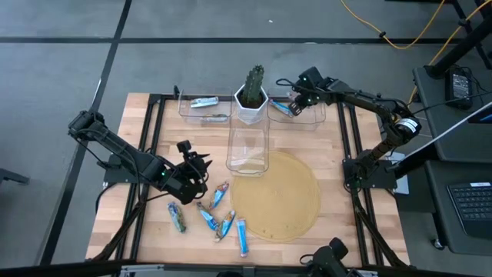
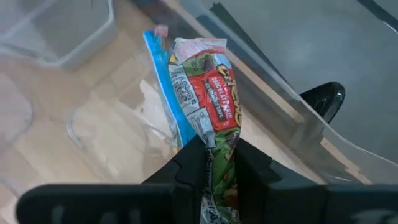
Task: Pick and place Granola Bars by type
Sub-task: Put the red green granola bar into the right transparent bin
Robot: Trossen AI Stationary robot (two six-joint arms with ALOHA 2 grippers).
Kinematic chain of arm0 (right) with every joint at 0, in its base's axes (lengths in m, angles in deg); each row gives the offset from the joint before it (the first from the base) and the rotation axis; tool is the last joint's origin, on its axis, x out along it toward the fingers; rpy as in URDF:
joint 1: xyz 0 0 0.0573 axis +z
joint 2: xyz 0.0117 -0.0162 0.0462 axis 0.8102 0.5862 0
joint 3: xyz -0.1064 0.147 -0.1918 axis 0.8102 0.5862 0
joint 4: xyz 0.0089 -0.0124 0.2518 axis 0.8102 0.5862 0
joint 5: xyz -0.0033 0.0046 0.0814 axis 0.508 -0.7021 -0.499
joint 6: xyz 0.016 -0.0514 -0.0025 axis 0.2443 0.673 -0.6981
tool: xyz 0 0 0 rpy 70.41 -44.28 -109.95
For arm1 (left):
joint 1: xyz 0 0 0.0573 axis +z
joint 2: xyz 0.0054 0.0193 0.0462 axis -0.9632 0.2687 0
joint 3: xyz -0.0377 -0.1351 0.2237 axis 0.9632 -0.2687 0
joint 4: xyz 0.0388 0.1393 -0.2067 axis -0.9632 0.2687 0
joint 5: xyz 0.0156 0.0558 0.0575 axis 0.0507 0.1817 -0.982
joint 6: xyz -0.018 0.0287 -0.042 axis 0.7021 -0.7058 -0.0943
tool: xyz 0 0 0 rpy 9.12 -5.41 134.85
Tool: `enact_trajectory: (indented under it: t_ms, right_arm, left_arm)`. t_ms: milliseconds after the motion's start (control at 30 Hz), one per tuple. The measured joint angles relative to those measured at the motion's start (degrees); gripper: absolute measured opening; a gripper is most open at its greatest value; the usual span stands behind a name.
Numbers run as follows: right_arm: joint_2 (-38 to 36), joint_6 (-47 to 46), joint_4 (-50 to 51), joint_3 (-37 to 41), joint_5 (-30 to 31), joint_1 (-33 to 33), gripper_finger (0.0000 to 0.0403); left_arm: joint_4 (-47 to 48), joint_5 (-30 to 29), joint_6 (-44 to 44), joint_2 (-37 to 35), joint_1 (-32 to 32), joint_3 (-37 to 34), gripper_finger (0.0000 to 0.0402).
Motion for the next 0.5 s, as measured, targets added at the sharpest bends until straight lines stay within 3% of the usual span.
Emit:
enact_trajectory:
  t_ms: [500]
  right_arm:
    - [7.29, -3.08, -2.25, 0.0, -1.68, 0.2, 0.0071]
  left_arm:
    - [0.0, -0.12, -1.05, 0.0, 0.0, 0.0, 0.0102]
